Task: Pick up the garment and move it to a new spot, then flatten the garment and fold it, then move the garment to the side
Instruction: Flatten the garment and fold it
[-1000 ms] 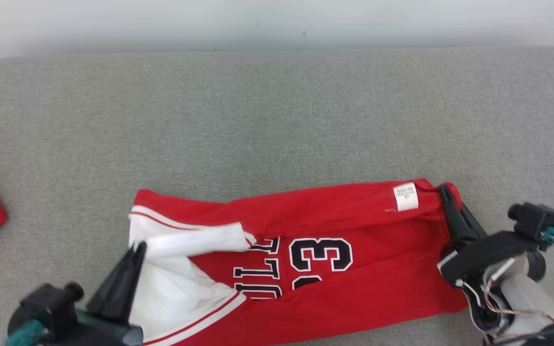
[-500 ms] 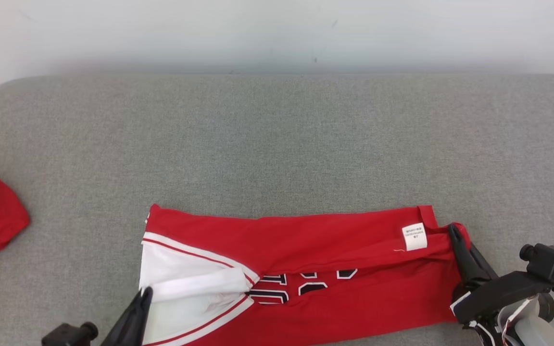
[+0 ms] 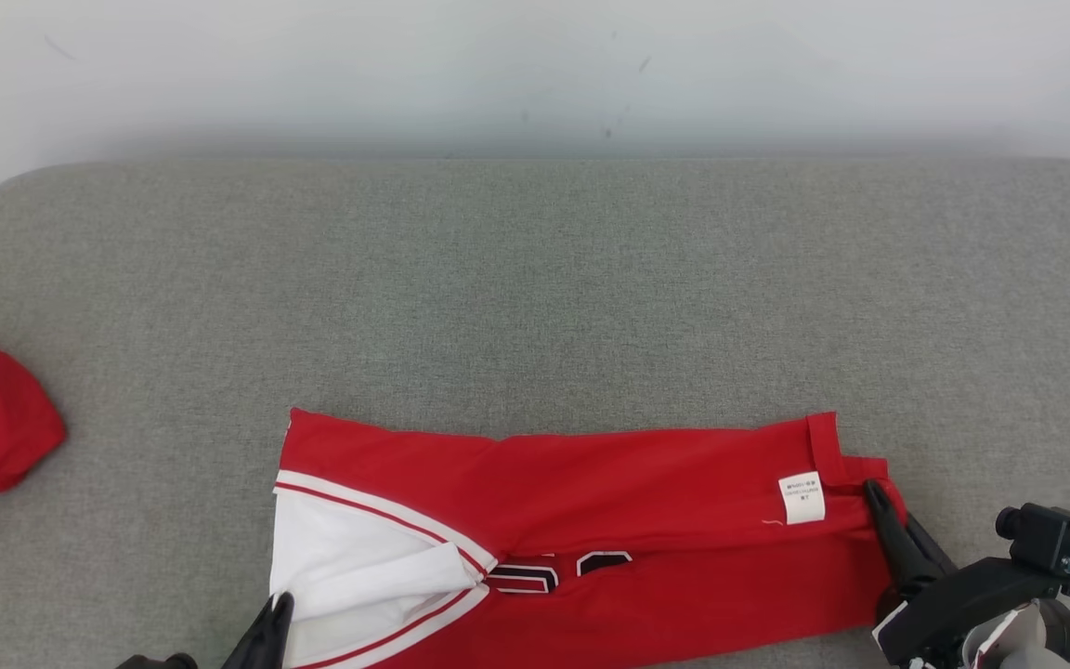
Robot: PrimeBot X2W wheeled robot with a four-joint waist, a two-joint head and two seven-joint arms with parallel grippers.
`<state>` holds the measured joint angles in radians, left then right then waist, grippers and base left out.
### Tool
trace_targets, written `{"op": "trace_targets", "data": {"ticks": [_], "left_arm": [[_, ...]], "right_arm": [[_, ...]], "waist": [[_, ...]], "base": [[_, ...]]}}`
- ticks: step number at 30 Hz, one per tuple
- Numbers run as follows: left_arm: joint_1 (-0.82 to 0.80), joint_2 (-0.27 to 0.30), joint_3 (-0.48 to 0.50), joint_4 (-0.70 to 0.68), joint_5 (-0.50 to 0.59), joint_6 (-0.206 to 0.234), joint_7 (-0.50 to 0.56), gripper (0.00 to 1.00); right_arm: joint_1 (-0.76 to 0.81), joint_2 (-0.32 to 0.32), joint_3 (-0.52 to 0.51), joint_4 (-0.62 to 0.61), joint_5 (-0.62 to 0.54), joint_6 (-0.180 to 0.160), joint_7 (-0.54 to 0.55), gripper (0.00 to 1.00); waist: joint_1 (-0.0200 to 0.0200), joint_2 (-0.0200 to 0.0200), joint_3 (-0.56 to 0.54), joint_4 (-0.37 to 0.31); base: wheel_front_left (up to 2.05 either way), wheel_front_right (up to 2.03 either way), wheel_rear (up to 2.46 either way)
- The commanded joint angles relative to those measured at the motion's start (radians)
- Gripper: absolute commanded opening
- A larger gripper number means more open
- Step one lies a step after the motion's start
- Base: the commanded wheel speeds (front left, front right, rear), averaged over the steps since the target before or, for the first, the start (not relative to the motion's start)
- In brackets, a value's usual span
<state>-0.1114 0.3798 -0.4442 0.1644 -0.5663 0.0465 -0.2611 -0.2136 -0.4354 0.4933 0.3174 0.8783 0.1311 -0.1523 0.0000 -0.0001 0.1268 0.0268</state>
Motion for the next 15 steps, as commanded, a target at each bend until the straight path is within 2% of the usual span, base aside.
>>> {"op": "trace_targets", "data": {"ticks": [1,3,4,5,6,15], "left_arm": [[0.014,-0.009,0.013,0.016,0.014,-0.009,-0.005,0.07],[0.016,-0.020,0.026,0.026,0.035,-0.008,-0.005,0.49],[0.016,-0.020,0.026,0.026,0.035,-0.008,-0.005,0.49],[0.018,-0.029,0.034,0.024,0.043,-0.006,-0.005,1.00],[0.023,-0.036,0.042,0.023,0.047,-0.005,-0.005,1.00],[0.083,-0.103,0.180,-0.073,0.136,0.009,-0.005,1.00]], "right_arm": [[0.017,0.009,-0.003,0.006,-0.010,-0.001,0.005,0.06],[0.020,0.012,-0.008,0.006,-0.020,-0.001,0.006,0.33],[0.020,0.012,-0.008,0.006,-0.020,-0.001,0.006,0.33],[0.022,0.013,-0.012,0.005,-0.027,-0.001,0.001,0.80],[0.024,0.014,-0.018,0.004,-0.034,-0.001,-0.003,1.00],[0.049,0.022,-0.065,-0.042,-0.078,-0.001,-0.032,1.00]], "waist": [[0.0000,0.0001,-0.003,0.002],[0.0000,0.0001,-0.006,0.004],[0.0000,0.0001,-0.006,0.004],[0.0000,0.0001,-0.008,0.004],[0.0000,0.0001,-0.010,0.005],[0.0000,0.0001,-0.033,0.010]], "base": [[0.00,0.00,0.00],[0.00,0.00,0.00],[0.00,0.00,0.00],[0.00,0.00,0.00],[0.00,0.00,0.00],[0.00,0.00,0.00]]}}
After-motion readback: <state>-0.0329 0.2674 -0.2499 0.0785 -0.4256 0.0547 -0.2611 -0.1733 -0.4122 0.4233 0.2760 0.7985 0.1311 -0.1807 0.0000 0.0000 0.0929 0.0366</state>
